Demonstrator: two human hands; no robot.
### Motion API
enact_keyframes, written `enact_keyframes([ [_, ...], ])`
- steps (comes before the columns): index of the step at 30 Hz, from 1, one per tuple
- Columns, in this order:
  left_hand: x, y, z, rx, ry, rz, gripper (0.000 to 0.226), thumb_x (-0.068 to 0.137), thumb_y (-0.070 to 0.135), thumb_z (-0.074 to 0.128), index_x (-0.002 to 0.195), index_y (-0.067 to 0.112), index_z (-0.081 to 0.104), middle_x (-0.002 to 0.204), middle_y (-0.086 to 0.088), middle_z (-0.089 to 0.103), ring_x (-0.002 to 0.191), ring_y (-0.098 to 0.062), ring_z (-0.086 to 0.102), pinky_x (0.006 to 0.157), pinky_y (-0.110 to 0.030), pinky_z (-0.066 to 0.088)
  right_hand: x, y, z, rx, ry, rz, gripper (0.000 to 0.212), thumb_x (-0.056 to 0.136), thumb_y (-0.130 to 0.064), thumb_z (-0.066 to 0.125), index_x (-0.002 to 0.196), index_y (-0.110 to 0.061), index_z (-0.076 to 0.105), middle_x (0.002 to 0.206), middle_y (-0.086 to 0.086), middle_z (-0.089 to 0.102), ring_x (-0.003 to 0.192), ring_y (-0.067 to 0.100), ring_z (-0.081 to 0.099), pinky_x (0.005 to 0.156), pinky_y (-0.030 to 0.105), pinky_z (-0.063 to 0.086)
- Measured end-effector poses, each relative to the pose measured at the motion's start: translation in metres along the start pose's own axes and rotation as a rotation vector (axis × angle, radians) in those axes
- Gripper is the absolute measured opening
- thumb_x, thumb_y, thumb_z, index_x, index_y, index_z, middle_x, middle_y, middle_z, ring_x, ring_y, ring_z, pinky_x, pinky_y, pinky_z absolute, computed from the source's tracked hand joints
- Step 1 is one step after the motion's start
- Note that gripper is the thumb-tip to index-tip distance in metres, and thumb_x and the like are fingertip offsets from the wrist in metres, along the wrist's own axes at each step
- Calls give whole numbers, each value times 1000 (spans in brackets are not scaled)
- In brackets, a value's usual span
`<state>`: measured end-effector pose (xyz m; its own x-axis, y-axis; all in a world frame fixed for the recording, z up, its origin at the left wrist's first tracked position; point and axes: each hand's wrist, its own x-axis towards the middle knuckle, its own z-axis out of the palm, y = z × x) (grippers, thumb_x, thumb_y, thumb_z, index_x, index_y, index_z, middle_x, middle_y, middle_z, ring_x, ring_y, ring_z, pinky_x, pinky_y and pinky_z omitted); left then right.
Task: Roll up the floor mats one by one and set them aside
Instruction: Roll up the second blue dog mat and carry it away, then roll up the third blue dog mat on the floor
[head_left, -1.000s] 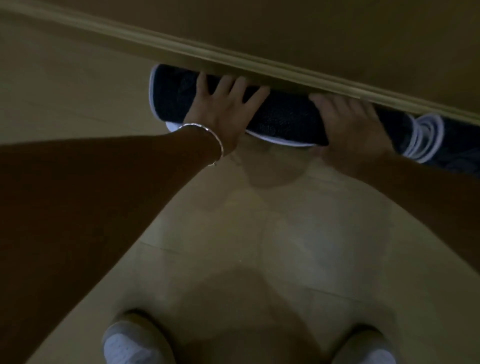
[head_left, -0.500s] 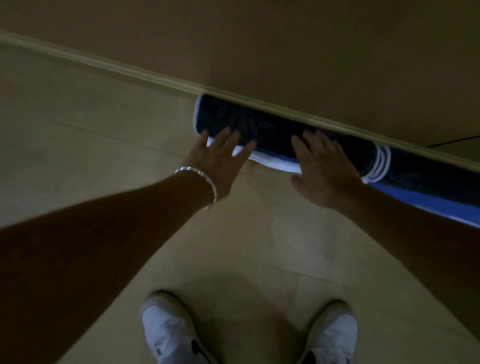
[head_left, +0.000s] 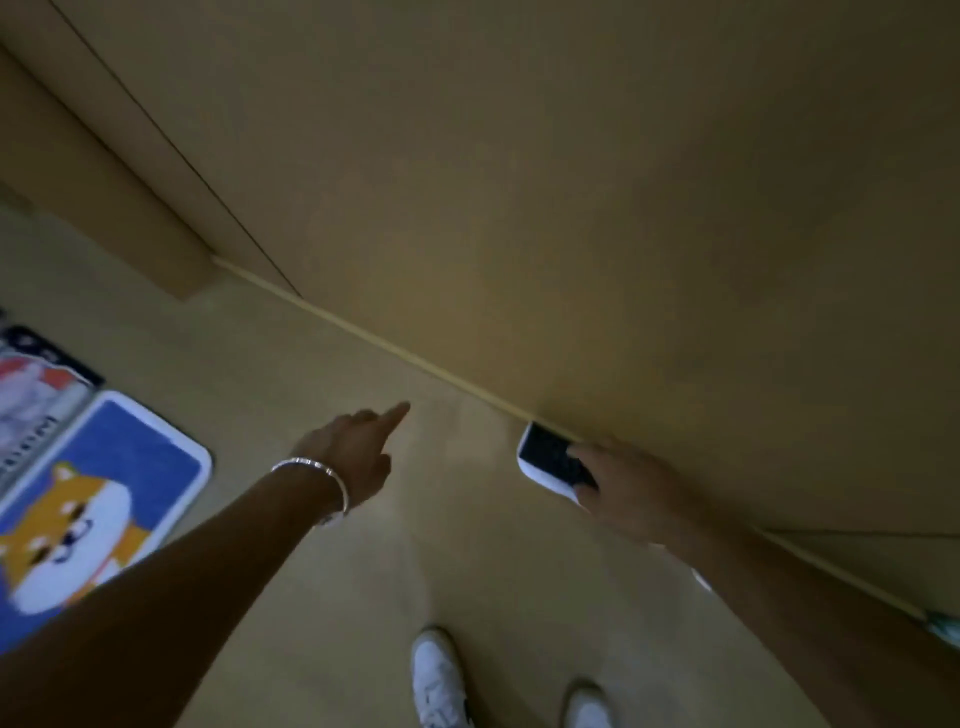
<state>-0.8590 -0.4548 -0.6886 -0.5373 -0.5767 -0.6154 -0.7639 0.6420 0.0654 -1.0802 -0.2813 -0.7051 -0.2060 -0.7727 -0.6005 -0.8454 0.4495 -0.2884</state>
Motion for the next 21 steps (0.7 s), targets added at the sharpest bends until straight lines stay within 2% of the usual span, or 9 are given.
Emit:
enact_keyframes([
  [2,-36,5,-68,-31,140,-18,66,93,26,45,150,32,12,139,-5,44,125,-27,44,100,-37,41,-22,-31,-69,-4,86,-64,35,95,-27,44,128,-17,49,130,4,47,119,23,48,97,34,40],
  [4,-80,16,-129,-22,256,-11,64,93,27,45,149,32,14,139,-3,44,126,-26,43,99,-35,41,-50,-64,-131,-24,139,-152,39,96,-26,42,133,-15,44,132,3,44,120,24,48,98,34,41],
  [8,-179,39,-227,82,426,17,61,94,28,43,149,33,17,136,-1,46,125,-23,44,94,-31,40,-123,-126,-228,-132,210,-310,42,95,-29,44,136,-17,41,135,4,41,123,24,48,98,33,42],
  [12,-278,48,-309,209,578,-13,60,95,31,41,149,32,15,136,-1,46,120,-23,48,91,-34,44,-204,-182,-319,-258,327,-450,44,95,-30,45,136,-18,42,137,5,41,126,26,45,102,34,40],
  [18,-412,54,-402,298,823,-152,54,95,31,44,146,31,26,138,0,46,121,-22,49,92,-33,46,-322,-243,-419,-327,609,-607,39,92,-32,47,129,-20,50,128,6,49,115,29,54,95,40,45],
  [21,-464,61,-415,267,917,-202,48,95,30,45,143,30,34,135,0,49,119,-22,51,91,-34,47,-367,-257,-433,-339,647,-685,39,94,-33,46,131,-22,49,124,2,49,108,24,54,90,39,46],
])
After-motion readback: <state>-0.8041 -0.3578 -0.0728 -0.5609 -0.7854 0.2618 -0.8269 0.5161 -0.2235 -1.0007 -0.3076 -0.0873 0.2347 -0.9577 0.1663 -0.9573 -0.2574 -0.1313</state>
